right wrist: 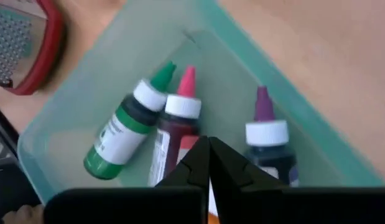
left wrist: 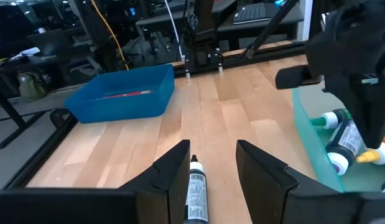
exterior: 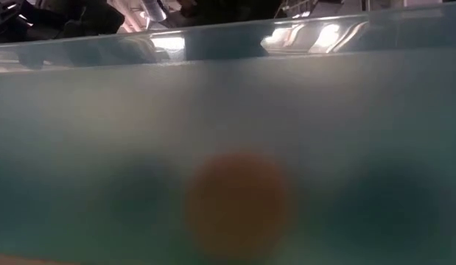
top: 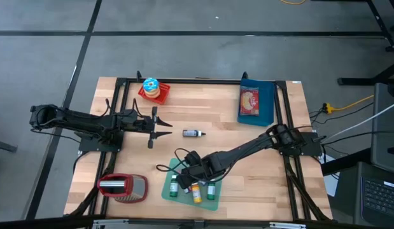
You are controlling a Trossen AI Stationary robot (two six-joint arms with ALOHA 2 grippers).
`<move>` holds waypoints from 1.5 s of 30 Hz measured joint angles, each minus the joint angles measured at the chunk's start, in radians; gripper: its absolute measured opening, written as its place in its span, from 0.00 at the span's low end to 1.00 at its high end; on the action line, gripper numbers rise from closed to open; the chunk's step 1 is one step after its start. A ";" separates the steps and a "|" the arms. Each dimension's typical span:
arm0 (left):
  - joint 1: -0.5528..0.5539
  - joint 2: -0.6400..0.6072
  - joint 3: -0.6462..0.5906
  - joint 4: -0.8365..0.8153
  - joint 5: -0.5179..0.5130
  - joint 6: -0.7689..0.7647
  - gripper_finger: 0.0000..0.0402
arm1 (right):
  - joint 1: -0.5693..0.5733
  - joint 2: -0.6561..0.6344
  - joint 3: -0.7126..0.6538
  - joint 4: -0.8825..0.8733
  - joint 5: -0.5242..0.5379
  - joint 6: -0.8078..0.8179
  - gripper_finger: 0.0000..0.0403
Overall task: Pick & Place Food Item
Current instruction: Adjust the yellow food coloring bottle on the bin
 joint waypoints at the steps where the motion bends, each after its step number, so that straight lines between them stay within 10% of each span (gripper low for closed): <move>1: 0.000 0.000 0.000 0.000 0.000 0.000 0.31 | 0.000 0.006 0.000 0.000 -0.010 0.009 0.02; 23: 0.000 0.000 0.000 -0.028 0.000 0.000 0.31 | 0.064 0.044 0.000 -0.112 -0.144 0.243 0.01; 32: 0.000 0.000 0.000 -0.023 0.000 0.000 0.31 | 0.098 0.022 0.002 -0.113 0.067 0.266 0.01; 45: 0.000 0.000 0.000 -0.023 0.000 -0.003 0.31 | 0.060 0.022 0.002 -0.267 0.044 0.241 0.01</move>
